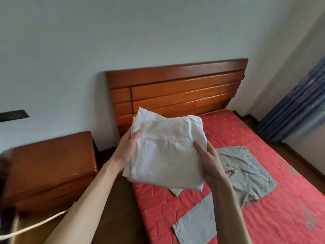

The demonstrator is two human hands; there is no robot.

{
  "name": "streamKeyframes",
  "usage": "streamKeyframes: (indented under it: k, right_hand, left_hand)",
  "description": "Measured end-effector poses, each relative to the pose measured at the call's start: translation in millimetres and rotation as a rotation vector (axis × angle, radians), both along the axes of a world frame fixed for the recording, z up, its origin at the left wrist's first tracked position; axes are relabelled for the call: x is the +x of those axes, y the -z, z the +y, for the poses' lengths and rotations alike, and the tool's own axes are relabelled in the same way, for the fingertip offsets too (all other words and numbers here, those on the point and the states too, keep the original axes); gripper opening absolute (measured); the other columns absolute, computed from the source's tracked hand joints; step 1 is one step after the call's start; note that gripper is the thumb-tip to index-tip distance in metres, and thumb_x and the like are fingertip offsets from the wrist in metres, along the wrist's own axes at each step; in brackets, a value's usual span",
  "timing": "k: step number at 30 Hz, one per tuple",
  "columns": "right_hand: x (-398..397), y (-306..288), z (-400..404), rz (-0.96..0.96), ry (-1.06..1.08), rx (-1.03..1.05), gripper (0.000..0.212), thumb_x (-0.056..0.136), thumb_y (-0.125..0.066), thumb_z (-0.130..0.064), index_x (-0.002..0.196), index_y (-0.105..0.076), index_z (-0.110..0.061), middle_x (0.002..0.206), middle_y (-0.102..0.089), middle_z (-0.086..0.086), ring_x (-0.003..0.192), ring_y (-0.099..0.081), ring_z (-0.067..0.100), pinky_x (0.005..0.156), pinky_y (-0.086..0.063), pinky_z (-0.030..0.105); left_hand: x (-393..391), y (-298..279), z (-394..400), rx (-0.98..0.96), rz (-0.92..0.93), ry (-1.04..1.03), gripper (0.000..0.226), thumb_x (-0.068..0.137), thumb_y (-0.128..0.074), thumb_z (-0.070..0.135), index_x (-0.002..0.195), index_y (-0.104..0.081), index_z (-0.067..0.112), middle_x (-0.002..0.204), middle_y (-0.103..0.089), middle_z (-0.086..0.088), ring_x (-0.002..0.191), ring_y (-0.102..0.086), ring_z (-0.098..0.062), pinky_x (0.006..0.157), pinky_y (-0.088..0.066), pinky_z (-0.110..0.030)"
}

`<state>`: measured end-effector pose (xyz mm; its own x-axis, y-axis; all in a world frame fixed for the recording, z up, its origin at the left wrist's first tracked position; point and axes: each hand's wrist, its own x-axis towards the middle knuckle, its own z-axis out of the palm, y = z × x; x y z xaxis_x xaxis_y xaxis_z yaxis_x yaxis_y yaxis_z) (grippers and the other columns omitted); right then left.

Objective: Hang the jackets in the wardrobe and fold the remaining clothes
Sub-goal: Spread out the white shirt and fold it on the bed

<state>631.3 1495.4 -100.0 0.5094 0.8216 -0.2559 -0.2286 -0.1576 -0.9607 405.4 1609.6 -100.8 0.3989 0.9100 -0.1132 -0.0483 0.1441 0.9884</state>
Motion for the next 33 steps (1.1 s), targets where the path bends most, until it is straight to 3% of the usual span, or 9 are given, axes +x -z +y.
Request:
streamKeyframes:
  k: [2,6,9,19,23,26,28,31,33]
  right_hand:
    - [-31,-3,28,-0.022,-0.067,-0.008,0.017,0.102,-0.063,-0.023,0.116,-0.072,-0.025,0.106,-0.079,0.004,0.093,-0.076,0.022,0.081,-0.062,0.039]
    - [-96,-10,82,-0.056,-0.192,-0.001,0.019,0.103,-0.062,-0.023,0.119,-0.071,-0.027,0.104,-0.079,-0.001,0.090,-0.077,0.017,0.069,-0.060,0.029]
    - [-147,-14,123,-0.066,-0.292,0.007,0.020,0.103,-0.061,-0.023,0.119,-0.071,-0.029,0.103,-0.080,-0.003,0.087,-0.077,0.014,0.065,-0.059,0.025]
    - [-318,-13,236,-0.020,-0.684,0.018,0.019,0.103,-0.061,-0.025,0.119,-0.070,-0.030,0.107,-0.079,0.002,0.094,-0.077,0.024,0.081,-0.064,0.042]
    - [-378,-9,283,-0.001,-0.841,0.023,0.020,0.102,-0.063,-0.028,0.121,-0.069,-0.026,0.106,-0.079,0.002,0.094,-0.077,0.022,0.073,-0.063,0.034]
    - [-424,-10,317,0.014,-0.979,0.028,0.020,0.102,-0.063,-0.028,0.121,-0.070,-0.030,0.110,-0.078,0.000,0.099,-0.076,0.022,0.082,-0.062,0.039]
    - [-451,-13,340,0.018,-1.070,0.041,0.021,0.103,-0.062,-0.029,0.123,-0.069,-0.030,0.114,-0.077,0.001,0.104,-0.075,0.023,0.089,-0.061,0.044]
    - [-494,-20,370,0.026,-1.218,0.075,0.025,0.103,-0.062,-0.029,0.128,-0.068,-0.027,0.119,-0.076,0.001,0.108,-0.074,0.022,0.093,-0.058,0.043]
    - [-522,-24,385,0.032,-1.305,0.091,0.026,0.103,-0.061,-0.027,0.127,-0.068,-0.023,0.119,-0.076,0.003,0.108,-0.074,0.023,0.091,-0.057,0.042]
  left_hand:
    - [-38,3,16,-0.025,0.005,-0.051,0.030,0.109,-0.045,0.032,0.132,-0.063,0.026,0.119,-0.076,0.001,0.112,-0.072,-0.020,0.092,-0.054,-0.036]
    - [-112,2,42,-0.022,0.043,-0.174,0.028,0.110,-0.043,0.028,0.115,-0.071,0.026,0.110,-0.078,0.004,0.104,-0.074,-0.016,0.091,-0.054,-0.035]
    - [-170,3,61,0.000,0.067,-0.292,0.028,0.109,-0.046,0.031,0.128,-0.067,0.029,0.120,-0.075,0.006,0.112,-0.071,-0.014,0.100,-0.052,-0.040]
    - [-341,8,75,-0.032,0.129,-0.704,0.030,0.107,-0.046,0.043,0.134,-0.060,0.040,0.123,-0.072,0.011,0.115,-0.068,-0.010,0.103,-0.051,-0.039]
    - [-386,2,82,-0.035,0.136,-0.921,0.019,0.107,-0.047,0.036,0.117,-0.062,0.043,0.115,-0.072,0.016,0.109,-0.067,-0.004,0.087,-0.050,-0.022]
    - [-421,-1,87,-0.078,0.175,-1.062,0.018,0.102,-0.052,0.047,0.117,-0.062,0.045,0.116,-0.073,0.010,0.109,-0.069,-0.014,0.100,-0.052,-0.039]
    - [-442,-4,92,-0.103,0.175,-1.118,0.037,0.096,-0.052,0.060,0.130,-0.058,0.046,0.118,-0.073,0.007,0.108,-0.071,-0.018,0.102,-0.053,-0.049]
    - [-469,-7,97,-0.123,0.137,-1.240,0.040,0.101,-0.048,0.058,0.140,-0.048,0.050,0.118,-0.072,0.011,0.104,-0.072,-0.016,0.093,-0.058,-0.044]
    - [-482,-10,99,-0.116,0.082,-1.327,0.029,0.104,-0.047,0.051,0.133,-0.052,0.051,0.106,-0.074,0.014,0.096,-0.074,-0.014,0.084,-0.059,-0.039]
